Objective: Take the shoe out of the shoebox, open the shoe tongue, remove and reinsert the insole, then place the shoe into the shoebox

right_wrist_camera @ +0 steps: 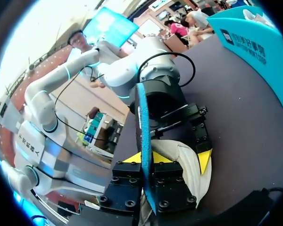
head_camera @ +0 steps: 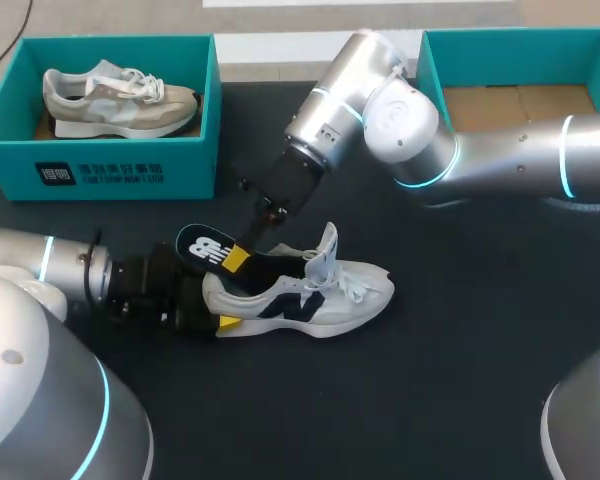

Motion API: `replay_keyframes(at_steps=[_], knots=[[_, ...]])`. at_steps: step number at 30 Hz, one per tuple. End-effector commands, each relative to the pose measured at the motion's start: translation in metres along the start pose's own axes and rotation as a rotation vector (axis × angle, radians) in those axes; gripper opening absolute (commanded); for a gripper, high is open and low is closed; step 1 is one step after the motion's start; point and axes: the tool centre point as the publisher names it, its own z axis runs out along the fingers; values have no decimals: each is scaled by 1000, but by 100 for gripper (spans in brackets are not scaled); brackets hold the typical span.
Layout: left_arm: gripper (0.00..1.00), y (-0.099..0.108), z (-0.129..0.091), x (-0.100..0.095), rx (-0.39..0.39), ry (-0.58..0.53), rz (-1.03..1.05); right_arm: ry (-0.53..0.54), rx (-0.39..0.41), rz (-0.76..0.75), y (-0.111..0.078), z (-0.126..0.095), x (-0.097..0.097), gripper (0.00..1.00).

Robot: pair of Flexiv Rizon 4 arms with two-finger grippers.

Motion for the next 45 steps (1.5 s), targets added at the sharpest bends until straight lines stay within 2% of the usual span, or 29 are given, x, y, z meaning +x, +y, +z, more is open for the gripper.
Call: replay_keyframes(at_steps=[1,3,11,16,19,27,45], knots=[[0,1,0,1,-3,0,-1,12,5,3,5,1,-4,0],[0,1,0,1,-3,0,-1,12,3,-3,12,-4,1,0],[0,1,0,1,-3,0,-1,-30,-100,-56,50,-33,23,0],[0,1,0,1,-3,0,-1,-102,-218,-88,73,-49,32,0],[0,1,0,1,-3,0,-1,-135,-327,-116,88,-61,37,0],[0,1,0,1,-3,0,-1,-101,-588,-303,130,-96,48,0],[0,1,0,1,-3,0,-1,-101,-588,-303,130,-96,48,0]])
